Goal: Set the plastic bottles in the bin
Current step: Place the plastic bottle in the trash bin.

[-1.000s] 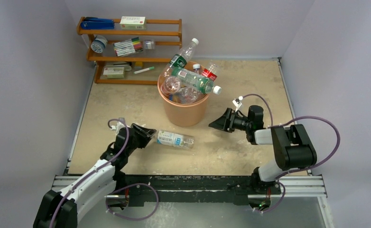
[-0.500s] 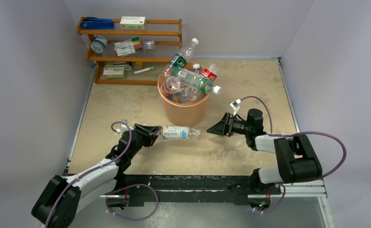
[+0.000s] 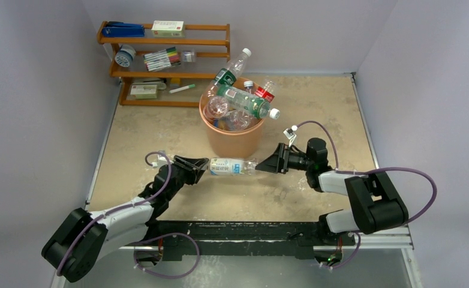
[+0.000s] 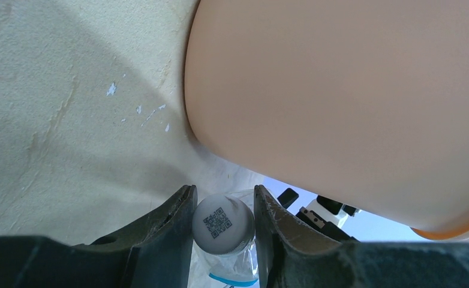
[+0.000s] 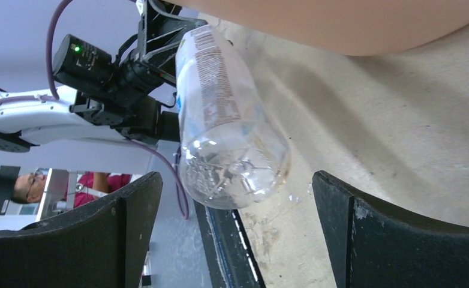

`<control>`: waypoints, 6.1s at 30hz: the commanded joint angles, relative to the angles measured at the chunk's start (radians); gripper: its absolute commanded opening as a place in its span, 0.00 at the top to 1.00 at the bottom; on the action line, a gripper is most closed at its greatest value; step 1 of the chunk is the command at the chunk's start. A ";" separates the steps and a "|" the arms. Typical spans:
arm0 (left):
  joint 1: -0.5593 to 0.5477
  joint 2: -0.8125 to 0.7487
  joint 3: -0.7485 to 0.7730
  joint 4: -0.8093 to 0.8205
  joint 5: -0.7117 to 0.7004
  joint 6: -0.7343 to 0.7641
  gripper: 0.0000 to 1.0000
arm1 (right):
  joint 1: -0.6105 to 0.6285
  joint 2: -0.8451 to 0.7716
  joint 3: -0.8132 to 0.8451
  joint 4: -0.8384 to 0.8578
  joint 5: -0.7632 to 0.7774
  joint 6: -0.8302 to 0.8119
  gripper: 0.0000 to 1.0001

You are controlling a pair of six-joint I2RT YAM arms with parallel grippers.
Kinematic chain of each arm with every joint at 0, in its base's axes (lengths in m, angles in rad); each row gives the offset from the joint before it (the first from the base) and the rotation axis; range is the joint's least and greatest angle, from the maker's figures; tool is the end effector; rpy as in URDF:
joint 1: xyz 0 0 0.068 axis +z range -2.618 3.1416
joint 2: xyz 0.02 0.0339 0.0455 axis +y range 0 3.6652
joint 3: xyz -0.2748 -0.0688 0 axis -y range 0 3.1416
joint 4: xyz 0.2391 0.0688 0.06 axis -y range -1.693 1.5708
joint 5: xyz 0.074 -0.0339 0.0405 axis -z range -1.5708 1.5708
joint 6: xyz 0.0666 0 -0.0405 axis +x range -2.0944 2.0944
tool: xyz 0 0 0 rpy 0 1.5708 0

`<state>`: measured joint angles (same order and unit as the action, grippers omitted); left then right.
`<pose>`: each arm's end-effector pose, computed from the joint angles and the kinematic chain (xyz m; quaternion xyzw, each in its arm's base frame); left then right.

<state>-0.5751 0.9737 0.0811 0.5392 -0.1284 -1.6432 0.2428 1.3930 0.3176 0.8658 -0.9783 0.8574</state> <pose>0.1671 -0.0982 0.1437 -0.4483 0.6860 -0.4874 0.3013 0.2261 0.1129 0.1790 -0.0743 0.7434 0.6017 0.2826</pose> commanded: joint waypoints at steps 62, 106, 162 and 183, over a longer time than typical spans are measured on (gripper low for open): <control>-0.115 -0.067 0.077 -0.136 -0.076 0.048 0.34 | 0.090 -0.492 0.337 -0.801 0.333 -0.282 0.40; -0.114 0.082 0.165 -0.193 -0.126 0.131 0.34 | -0.007 0.217 1.999 -1.636 0.624 -0.792 0.36; -0.115 0.136 0.176 -0.176 -0.126 0.137 0.35 | 0.114 0.289 1.851 -1.604 0.624 -0.836 0.21; -0.113 0.080 0.193 -0.254 -0.176 0.178 0.34 | -0.093 0.190 1.765 -1.464 0.594 -0.632 0.05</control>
<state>-0.6842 1.0786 0.2211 0.3031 -0.2558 -1.5166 0.2710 1.6806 2.1513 -0.7261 -0.3157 0.1181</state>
